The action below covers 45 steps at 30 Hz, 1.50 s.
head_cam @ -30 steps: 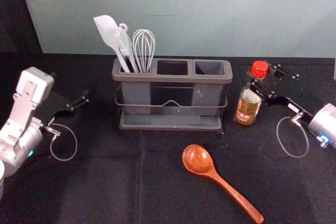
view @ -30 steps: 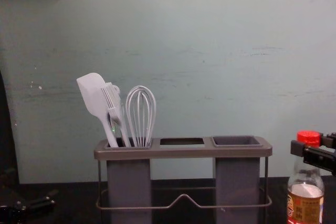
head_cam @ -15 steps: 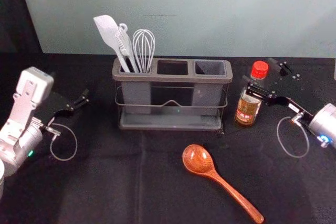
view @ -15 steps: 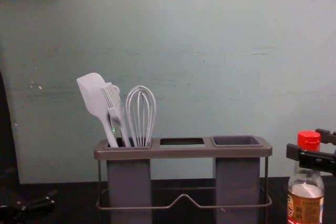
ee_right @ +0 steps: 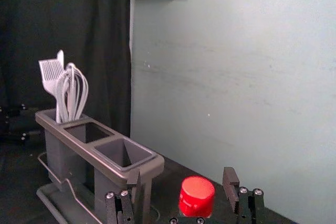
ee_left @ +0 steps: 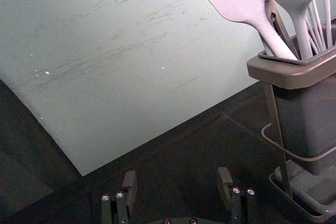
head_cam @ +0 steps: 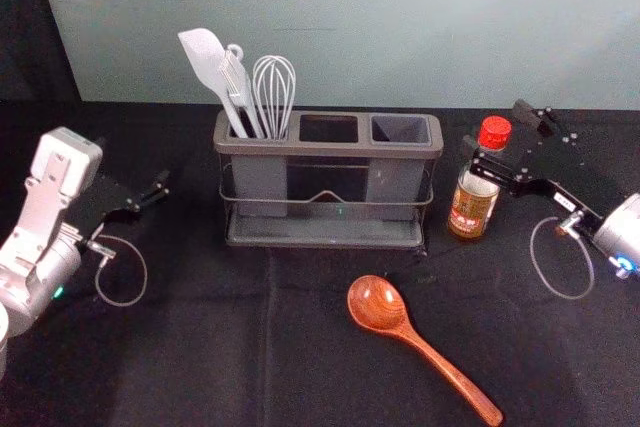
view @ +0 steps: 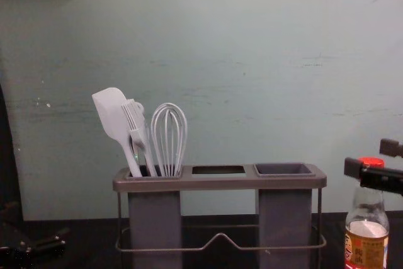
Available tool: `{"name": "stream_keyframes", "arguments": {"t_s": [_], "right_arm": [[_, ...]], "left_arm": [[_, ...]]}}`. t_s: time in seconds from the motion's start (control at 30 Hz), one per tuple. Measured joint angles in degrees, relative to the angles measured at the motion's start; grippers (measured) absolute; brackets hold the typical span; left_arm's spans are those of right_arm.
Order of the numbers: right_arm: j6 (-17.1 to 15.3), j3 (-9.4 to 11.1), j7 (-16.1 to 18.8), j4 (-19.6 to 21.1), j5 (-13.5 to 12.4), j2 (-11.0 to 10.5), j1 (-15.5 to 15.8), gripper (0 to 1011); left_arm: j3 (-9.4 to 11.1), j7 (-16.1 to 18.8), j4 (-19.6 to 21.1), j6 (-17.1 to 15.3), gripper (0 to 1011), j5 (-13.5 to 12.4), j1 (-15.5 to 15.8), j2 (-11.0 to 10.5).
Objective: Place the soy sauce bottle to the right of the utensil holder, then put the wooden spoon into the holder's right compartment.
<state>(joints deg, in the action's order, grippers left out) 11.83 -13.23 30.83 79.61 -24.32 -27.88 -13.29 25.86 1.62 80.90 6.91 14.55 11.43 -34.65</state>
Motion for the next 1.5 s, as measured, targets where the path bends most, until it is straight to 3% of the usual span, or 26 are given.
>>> {"name": "stream_keyframes", "arguments": {"t_s": [0.67,1.03,1.5], "right_arm": [[-0.4,4.5,-2.6,13.3,-0.5,-3.0,9.0,1002],[-2.3,6.6,-2.7,20.9,-0.7,-6.0,14.3,1002],[-5.4,6.2,-1.4,25.6,-2.2,-8.6,17.3,1002]], "left_arm": [[0.0,0.0,0.0,0.0,1005,0.0,0.0,0.0],[0.0,0.0,0.0,0.0,1005,0.0,0.0,0.0],[0.0,0.0,0.0,0.0,1005,0.0,0.0,0.0]]}}
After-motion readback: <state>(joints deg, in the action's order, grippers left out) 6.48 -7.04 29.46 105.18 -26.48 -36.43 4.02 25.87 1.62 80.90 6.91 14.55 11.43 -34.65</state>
